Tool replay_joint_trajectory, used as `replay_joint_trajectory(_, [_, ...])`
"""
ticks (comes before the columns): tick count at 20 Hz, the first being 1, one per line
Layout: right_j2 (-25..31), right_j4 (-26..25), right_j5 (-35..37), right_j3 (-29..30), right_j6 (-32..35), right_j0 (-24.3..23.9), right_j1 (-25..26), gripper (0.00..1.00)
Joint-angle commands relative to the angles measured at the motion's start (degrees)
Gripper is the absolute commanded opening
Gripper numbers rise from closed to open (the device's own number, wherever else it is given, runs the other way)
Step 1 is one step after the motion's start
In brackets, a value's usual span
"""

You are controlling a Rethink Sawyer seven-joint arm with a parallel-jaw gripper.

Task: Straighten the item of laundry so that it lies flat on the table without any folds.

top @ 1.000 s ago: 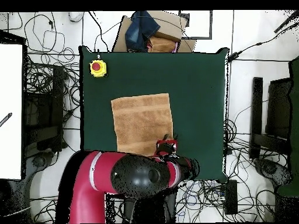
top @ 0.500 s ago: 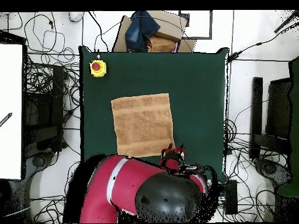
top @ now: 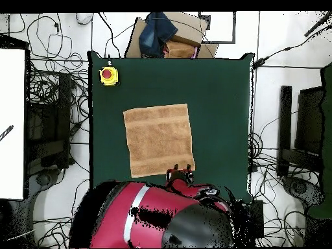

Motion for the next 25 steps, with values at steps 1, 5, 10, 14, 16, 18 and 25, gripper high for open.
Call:
replay_joint_trajectory(1, [9.2, 5.2, 5.4, 2.8, 11.3, 3.1, -2.4, 1.00])
replay_joint_trajectory(5, [8.3, 6.6, 3.9, 3.5, 11.0, 4.1, -2.4, 1.00])
replay_joint_trajectory(10, [7.7, 6.8, 2.5, 4.4, 10.6, 4.2, -2.4, 1.00])
replay_joint_trajectory(14, [7.9, 7.0, 1.6, 5.2, 11.0, 4.1, -2.1, 1.00])
replay_joint_trajectory(16, [7.8, 7.5, 1.7, 5.5, 11.1, 4.5, -2.3, 1.00])
replay_joint_trajectory(18, [8.0, 7.7, 1.3, 5.2, 11.1, 4.5, -1.6, 1.00])
replay_joint_trajectory(25, [10.0, 6.1, 2.5, 2.5, 9.8, 2.0, 0.5, 1.00])
